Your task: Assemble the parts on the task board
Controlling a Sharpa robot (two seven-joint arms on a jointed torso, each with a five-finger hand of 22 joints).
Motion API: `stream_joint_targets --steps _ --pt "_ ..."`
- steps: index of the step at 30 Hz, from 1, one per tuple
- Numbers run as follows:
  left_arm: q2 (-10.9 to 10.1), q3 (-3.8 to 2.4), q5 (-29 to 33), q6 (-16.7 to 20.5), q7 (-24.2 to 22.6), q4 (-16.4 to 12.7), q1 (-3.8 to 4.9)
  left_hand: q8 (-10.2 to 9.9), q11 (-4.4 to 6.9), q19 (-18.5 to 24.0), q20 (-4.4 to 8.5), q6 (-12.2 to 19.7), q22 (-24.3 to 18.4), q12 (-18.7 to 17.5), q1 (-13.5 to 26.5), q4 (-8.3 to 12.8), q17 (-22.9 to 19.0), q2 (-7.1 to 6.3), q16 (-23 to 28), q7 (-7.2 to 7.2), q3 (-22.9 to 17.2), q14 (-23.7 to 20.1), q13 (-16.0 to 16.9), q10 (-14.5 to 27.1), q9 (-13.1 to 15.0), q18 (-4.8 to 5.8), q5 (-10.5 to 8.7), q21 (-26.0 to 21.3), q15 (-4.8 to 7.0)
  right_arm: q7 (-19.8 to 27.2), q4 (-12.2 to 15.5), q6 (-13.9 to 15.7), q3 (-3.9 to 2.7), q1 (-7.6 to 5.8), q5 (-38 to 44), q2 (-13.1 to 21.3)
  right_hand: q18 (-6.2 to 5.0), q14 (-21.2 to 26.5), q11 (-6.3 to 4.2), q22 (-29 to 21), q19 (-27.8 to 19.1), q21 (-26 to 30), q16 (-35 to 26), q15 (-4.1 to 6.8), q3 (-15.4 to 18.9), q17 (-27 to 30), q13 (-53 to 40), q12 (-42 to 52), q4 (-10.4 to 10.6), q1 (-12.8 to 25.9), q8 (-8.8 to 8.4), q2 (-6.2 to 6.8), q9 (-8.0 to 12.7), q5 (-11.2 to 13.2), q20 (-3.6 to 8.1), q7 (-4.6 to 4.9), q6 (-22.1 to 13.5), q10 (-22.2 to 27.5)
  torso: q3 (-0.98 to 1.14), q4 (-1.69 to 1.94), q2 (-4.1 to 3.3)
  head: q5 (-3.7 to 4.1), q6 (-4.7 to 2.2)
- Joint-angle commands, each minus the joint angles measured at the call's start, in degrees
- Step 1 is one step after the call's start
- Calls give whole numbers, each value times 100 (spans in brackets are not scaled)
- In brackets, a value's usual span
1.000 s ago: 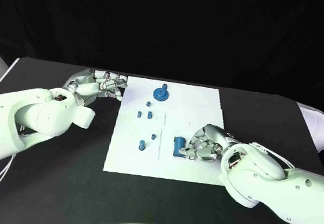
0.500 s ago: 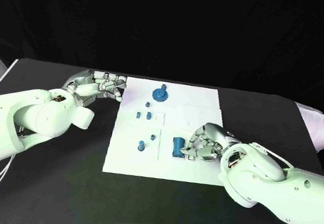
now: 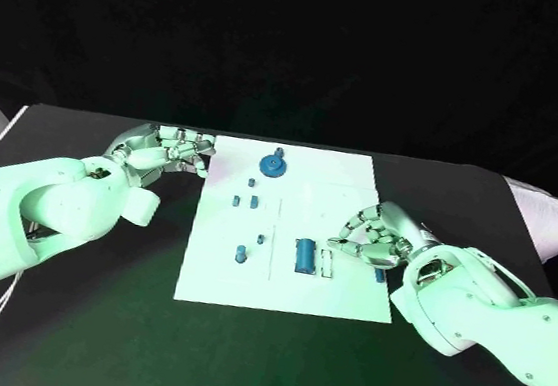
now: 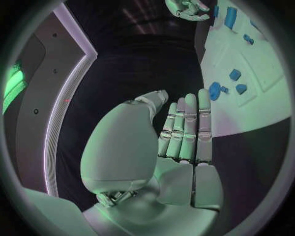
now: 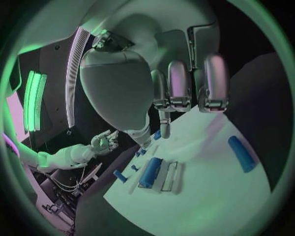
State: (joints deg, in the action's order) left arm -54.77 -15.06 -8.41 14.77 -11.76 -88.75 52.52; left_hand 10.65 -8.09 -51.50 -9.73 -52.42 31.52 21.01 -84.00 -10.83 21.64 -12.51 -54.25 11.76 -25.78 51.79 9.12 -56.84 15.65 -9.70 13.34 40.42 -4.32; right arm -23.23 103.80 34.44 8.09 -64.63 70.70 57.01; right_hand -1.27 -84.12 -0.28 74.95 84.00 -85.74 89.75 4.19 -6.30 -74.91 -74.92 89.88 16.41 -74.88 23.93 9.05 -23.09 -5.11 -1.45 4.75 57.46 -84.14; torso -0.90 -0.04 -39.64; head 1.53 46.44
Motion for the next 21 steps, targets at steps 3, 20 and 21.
stream_joint_targets --steps 3,20,21 --pt "23 -3 22 -65 -45 -16 1 7 1 -48 5 44 -11 39 -57 -54 11 15 39 3 13 17 -12 58 -10 -75 8 -38 -6 179 -130 -720 -9 -75 -433 308 48 -588 64 1393 536 -10 25 -63 -92 -1509 -1508 12 -19 -242 -79 65 37 6 -62 5 -36 -586 -7 -2 7 54 -19" --pt "33 -3 20 -68 -53 -19 -9 7 1 -48 5 44 -11 39 -57 -54 11 15 39 3 13 17 -12 58 -10 -75 8 -38 -6 -566 59 -1251 5 -58 632 985 54 -588 35 1404 542 -45 25 -45 96 -1509 -1508 12 40 -106 -55 243 20 54 -67 -35 167 -586 -5 -5 -2 188 -29" --pt "37 -3 20 -69 -53 -16 -10 7 1 -48 5 44 -11 39 -57 -54 11 15 39 3 13 17 -12 58 -10 -75 8 -38 -6 -602 61 -1242 6 -54 664 989 53 -588 32 1404 541 -43 25 -43 114 -1509 -1508 12 41 -75 -52 243 17 52 -66 -39 178 -586 -5 -5 0 190 -29"
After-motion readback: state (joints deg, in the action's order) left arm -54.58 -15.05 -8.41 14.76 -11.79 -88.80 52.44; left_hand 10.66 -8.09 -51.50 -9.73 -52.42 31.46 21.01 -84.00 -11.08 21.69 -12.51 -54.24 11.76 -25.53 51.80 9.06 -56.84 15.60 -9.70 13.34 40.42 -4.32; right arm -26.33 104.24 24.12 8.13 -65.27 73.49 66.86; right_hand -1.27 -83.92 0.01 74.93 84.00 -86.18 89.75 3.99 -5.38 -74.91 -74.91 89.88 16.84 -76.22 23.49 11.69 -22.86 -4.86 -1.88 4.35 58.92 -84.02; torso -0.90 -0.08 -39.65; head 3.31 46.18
